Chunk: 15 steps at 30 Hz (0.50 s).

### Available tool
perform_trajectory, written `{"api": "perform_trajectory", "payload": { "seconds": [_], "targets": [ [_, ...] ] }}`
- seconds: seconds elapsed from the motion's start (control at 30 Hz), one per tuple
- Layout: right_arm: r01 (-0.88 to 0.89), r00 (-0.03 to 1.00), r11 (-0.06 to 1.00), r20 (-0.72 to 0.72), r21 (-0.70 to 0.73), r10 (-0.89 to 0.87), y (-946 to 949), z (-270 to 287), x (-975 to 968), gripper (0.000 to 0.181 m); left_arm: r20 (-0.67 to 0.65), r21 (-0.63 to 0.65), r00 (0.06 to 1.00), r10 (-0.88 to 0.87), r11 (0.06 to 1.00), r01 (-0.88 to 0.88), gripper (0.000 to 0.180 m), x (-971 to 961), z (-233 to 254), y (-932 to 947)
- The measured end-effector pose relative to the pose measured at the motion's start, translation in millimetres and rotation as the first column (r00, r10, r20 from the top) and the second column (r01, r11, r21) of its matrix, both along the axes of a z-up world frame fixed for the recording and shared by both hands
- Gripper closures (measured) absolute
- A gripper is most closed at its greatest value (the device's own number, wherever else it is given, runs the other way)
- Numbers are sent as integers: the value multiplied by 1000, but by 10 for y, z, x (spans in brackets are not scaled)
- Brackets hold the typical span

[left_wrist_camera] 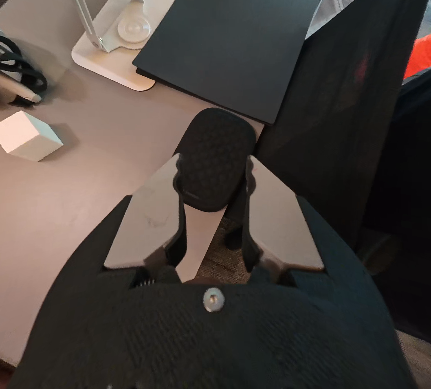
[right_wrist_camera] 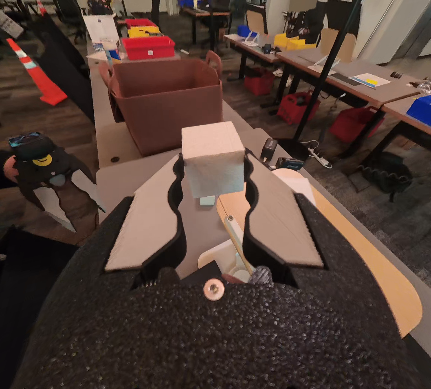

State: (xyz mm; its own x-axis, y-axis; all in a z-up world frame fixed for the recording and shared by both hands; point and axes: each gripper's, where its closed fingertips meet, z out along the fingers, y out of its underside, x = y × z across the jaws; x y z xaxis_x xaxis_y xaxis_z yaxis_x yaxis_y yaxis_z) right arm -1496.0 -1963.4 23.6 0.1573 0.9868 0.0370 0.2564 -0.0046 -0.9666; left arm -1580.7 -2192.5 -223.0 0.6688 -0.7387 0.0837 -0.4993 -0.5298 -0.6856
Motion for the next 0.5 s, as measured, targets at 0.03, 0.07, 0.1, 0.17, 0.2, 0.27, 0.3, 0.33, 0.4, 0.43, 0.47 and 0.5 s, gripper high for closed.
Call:
{"api": "perform_trajectory", "payload": {
  "seconds": [0.03,0.07,0.1,0.17,0.2,0.27,0.3,0.33,0.4,0.43,0.47,0.5],
  "targets": [
    [6,1000,1000,-2,-8,-6,19,-21,17,130,7,0,1000,7,1000,-7,129,0,-3,-3],
    [15,1000,1000,1,-20,-15,50,-60,29,130,13,-7,1000,13,1000,-13,129,0,-13,-11],
    [23,1000,999,3,-35,-23,81,-99,33,130,17,-15,1000,16,1000,-16,129,0,-27,-22],
    [25,1000,998,-7,-56,-25,117,-133,21,130,11,-26,1000,20,999,-20,129,-13,-65,-38],
    [27,1000,998,-13,-58,-28,130,-134,12,130,7,-29,1000,21,999,-21,129,-18,-82,-46],
    [36,999,998,-17,-47,-37,151,-125,0,130,-1,-33,1000,23,999,-23,130,-26,-103,-53],
    [37,999,998,-17,-43,-38,158,-122,-4,130,-2,-35,1000,24,999,-24,130,-26,-109,-56],
    [41,999,998,-11,-39,-42,174,-126,-3,130,-3,-37,1000,25,999,-25,130,-26,-112,-58],
    [62,998,998,4,-29,-62,245,-132,15,130,-6,-37,1000,29,999,-29,130,-29,-113,-61],
    [75,997,997,8,-28,-75,295,-126,31,130,-4,-36,999,32,999,-32,129,-29,-112,-64],
    [90,996,995,9,-30,-90,356,-112,49,130,1,-35,999,36,999,-36,130,-27,-113,-70],
    [104,995,994,9,-37,-104,421,-93,66,130,7,-37,999,40,999,-40,130,-26,-118,-81]
  ]
}}
